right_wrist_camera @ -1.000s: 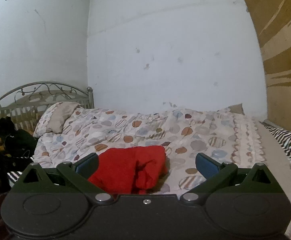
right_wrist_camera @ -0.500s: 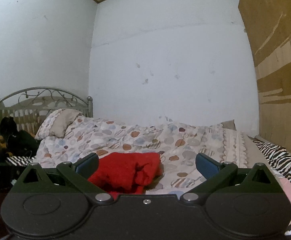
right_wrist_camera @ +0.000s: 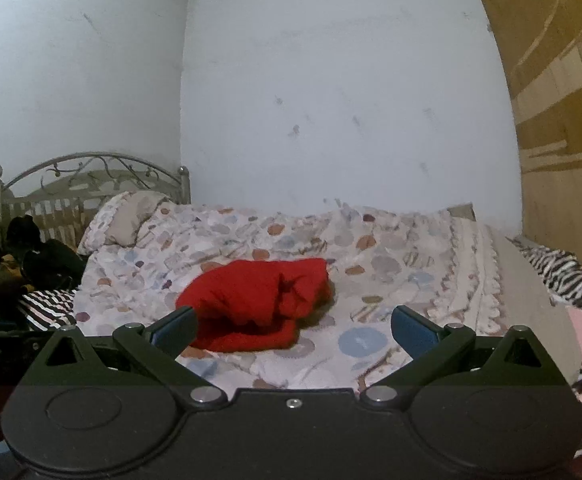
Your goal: Fold small clothes
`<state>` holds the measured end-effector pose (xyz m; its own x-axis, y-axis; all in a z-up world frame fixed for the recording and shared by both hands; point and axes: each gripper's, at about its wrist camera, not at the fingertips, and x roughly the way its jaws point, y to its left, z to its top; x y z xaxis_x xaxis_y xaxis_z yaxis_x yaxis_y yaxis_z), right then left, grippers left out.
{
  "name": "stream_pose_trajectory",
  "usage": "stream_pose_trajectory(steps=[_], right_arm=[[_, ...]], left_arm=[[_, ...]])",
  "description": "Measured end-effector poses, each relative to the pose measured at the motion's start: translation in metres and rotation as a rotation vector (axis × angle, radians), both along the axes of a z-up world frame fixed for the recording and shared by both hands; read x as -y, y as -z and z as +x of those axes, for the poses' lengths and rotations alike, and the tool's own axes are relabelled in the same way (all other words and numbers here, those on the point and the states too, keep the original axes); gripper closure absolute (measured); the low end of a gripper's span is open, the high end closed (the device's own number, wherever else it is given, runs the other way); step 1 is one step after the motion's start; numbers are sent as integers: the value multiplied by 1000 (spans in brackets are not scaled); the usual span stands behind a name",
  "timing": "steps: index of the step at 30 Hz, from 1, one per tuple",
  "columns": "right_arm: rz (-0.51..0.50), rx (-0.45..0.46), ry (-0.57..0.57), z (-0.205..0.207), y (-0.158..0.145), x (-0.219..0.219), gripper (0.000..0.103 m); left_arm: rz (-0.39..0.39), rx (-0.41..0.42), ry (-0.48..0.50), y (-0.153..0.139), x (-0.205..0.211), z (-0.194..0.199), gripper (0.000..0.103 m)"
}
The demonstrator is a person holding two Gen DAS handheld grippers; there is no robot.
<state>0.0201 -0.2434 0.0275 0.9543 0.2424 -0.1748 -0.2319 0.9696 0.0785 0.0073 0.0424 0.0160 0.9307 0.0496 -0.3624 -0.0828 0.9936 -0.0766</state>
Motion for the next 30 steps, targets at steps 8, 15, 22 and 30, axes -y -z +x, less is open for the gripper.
stream_pose_trajectory(steps=[8, 15, 22, 30], right_arm=[[0, -11, 3, 1, 2, 1, 0], [1, -11, -4, 3, 2, 0, 0], [1, -11, -10, 3, 2, -1, 0], [1, -10, -9, 3, 1, -1, 0]], left_arm=[[1, -6, -6, 1, -1, 0, 0], [-3, -7, -7, 2, -2, -1, 0], [-1, -8, -7, 2, -3, -2, 0], [-1, -10, -11, 4, -4, -4, 0]])
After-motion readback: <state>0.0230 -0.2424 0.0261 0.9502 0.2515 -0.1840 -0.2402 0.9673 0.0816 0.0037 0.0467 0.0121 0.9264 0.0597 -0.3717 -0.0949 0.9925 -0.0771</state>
